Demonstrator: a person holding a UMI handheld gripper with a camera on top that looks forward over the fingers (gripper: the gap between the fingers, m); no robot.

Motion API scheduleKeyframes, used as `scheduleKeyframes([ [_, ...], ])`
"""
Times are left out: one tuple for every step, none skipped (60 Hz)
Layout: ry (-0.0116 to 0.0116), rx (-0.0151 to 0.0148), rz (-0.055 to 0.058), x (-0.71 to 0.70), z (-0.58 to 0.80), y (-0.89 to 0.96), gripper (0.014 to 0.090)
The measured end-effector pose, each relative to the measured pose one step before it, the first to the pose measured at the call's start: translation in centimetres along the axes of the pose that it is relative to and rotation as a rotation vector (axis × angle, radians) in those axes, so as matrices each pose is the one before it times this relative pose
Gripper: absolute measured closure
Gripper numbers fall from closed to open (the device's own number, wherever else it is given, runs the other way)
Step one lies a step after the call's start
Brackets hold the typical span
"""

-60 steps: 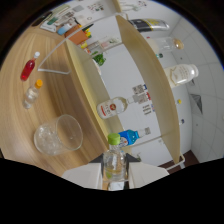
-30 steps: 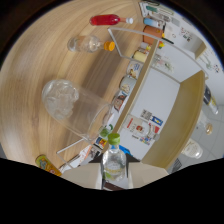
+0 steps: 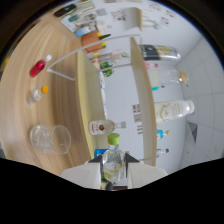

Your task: Make me a cup of Vodka Sunrise.

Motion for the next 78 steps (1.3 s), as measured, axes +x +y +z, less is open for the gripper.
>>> scheduleKeyframes([
  [0.00836,0.01043,0.0636,0.560,-0.186,-0.065,0.0701],
  [-0.00164,0.01216,0.0645,0.371,-0.119,-0.210,0.0702],
  [0.00032,0.01630,0.0670,0.319,-0.180,-0.082,0.0699],
  [0.00456,0.01193,0.0648,0.364,-0.170,0.030,0.0701],
  [0.01125,0.00665,0.0608,0.429,-0.156,0.057,0.0701],
  [0.00598,0.00541,0.0625,0.330,-0.108,0.130,0.0699],
  [0.00181,0.00543,0.0630,0.150,-0.137,0.139,0.0699],
  [-0.00131,0.00664,0.0633,0.109,-0.094,0.147,0.0699],
  [-0.00139,0.00606,0.0626,0.118,-0.107,0.178,0.0698],
  [-0.00148,0.00528,0.0614,0.071,-0.094,0.236,0.0698],
  [-0.00490,0.00391,0.0602,0.004,-0.060,0.269,0.0697],
  [-0.00810,0.00306,0.0588,-0.075,-0.064,0.310,0.0697],
  [-0.00836,0.00236,0.0565,-0.085,-0.034,0.365,0.0696],
  [-0.00617,-0.00004,0.0572,-0.079,0.002,0.435,0.0698],
  [-0.00452,-0.00140,0.0554,-0.034,-0.002,0.554,0.0698],
  [-0.00505,-0.00640,0.0543,-0.043,0.064,0.667,0.0699],
  [-0.00840,-0.01623,0.0529,-0.061,0.187,0.746,0.0698],
  [-0.00976,-0.01695,0.0494,-0.134,0.175,0.889,0.0700],
  [-0.00735,-0.01937,0.0469,-0.076,0.228,0.934,0.0700],
  [-0.00532,-0.02068,0.0461,0.021,0.277,1.015,0.0701],
  [-0.00389,-0.02135,0.0448,0.044,0.327,1.046,0.0699],
  [-0.00292,-0.01947,0.0414,0.112,0.330,0.969,0.0700],
  [-0.00026,-0.01717,0.0359,0.174,0.375,0.927,0.0700],
  [0.00271,-0.01522,0.0297,0.247,0.399,0.886,0.0700],
  [0.00532,-0.01453,0.0227,0.306,0.401,0.863,0.0699],
  [0.00535,-0.01688,0.0195,0.174,0.213,0.928,0.0700],
  [0.00565,-0.01172,0.0125,0.266,0.424,0.721,0.0701],
  [0.00290,-0.01173,0.0109,0.219,0.399,0.684,0.0700],
  [0.00004,-0.00956,0.0106,0.122,0.404,0.669,0.0700],
  [-0.00042,-0.00843,0.0093,0.082,0.349,0.559,0.0700],
  [-0.00262,-0.00682,0.0096,0.033,0.317,0.514,0.0699],
  [-0.00365,-0.00653,0.0100,0.009,0.292,0.499,0.0700],
  [-0.00330,-0.00733,0.0078,0.004,0.301,0.509,0.0700],
  [-0.00249,-0.00795,0.0045,-0.006,0.283,0.467,0.0699],
  [-0.00124,-0.00669,0.0024,0.044,0.222,0.424,0.0699],
  [-0.00085,-0.00491,0.0020,0.003,0.222,0.360,0.0700],
  [-0.00034,-0.00642,0.0030,-0.069,0.230,0.245,0.0700],
  [-0.00261,-0.00363,0.0034,-0.009,0.279,0.374,0.0700],
  [-0.00196,-0.00476,0.0027,0.002,0.253,0.362,0.0700],
  [-0.00003,-0.00618,0.0016,-0.078,0.118,0.265,0.0700],
  [0.00007,-0.00432,0.0022,0.013,0.217,0.306,0.0699],
  [-0.00070,-0.00494,0.0028,-0.012,0.220,0.272,0.0699],
  [-0.00020,-0.00577,0.0029,0.004,0.180,0.286,0.0699],
  [0.00100,-0.00708,0.0028,0.026,0.167,0.301,0.0700],
  [0.00157,-0.00720,0.0031,0.019,0.120,0.278,0.0700],
  [0.00059,-0.00621,0.0048,-0.019,0.110,0.227,0.0700],
  [-0.00045,-0.00446,0.0066,-0.037,0.069,0.185,0.0700],
  [-0.00158,-0.00238,0.0080,0.037,-0.048,0.204,0.0701],
  [0.00036,-0.00056,0.0074,-0.004,0.061,0.097,0.0702],
  [0.00079,-0.00214,0.0054,0.052,0.045,0.134,0.0701],
  [0.00062,-0.00528,0.0020,0.073,0.155,0.210,0.0701],
  [0.00034,-0.00593,0.0012,0.018,0.060,0.202,0.0702],
  [0.00112,-0.00684,0.0020,0.013,0.029,0.218,0.0697],
  [0.00157,-0.00629,0.0020,0.066,-0.024,0.180,0.0695],
  [0.00059,0.00853,0.0038,0.024,-0.035,-0.156,0.0697],
  [0.00203,-0.00200,0.0007,0.041,-0.063,0.077,0.0697],
  [0.00006,-0.00040,-0.0007,-0.022,-0.048,0.044,0.0696],
  [-0.00041,-0.00367,-0.0020,0.031,-0.153,0.080,0.0696],
  [0.00101,-0.00102,-0.0036,-0.017,0.005,0.028,0.0693],
  [0.00193,-0.00186,-0.0049,-0.006,-0.030,0.045,0.0693],
  [0.00200,-0.00115,-0.0064,-0.005,-0.056,0.047,0.0693],
  [0.00179,-0.00107,-0.0067,0.012,-0.085,0.066,0.0692],
  [0.00089,-0.00021,-0.0069,-0.022,-0.069,0.061,0.0690],
  [0.00026,-0.00255,-0.0071,-0.011,-0.110,0.086,0.0689],
  [0.00067,-0.00119,-0.0070,-0.012,-0.100,0.088,0.0688],
  [0.00128,-0.00234,-0.0063,0.007,-0.101,0.087,0.0688],
  [0.00166,-0.00248,-0.0048,-0.001,-0.101,0.109,0.0686],
  [0.00216,-0.00316,-0.0042,0.006,-0.114,0.138,0.0685],
  [0.00101,-0.00167,-0.0035,-0.016,-0.093,0.112,0.0683],
  [0.00062,-0.00268,-0.0038,-0.033,-0.111,0.121,0.0683],
  [0.00030,-0.00313,-0.0041,-0.029,-0.074,0.121,0.0682],
  [0.00028,-0.00371,-0.0048,-0.002,-0.071,0.175,0.0682],
  [0.00224,-0.00368,-0.0045,0.042,-0.058,0.103,0.0680],
  [0.00233,-0.00135,-0.0038,0.028,-0.061,0.060,0.0677],
  [0.00421,-0.00455,-0.0037,0.078,-0.063,0.124,0.0671],
  [0.00523,-0.00590,-0.0028,0.001,-0.019,0.157,0.0657],
  [0.00515,-0.00778,-0.0017,0.078,-0.066,0.157,0.0629],
  [0.00431,-0.00928,-0.0005,0.063,-0.058,0.145,0.0594],
])
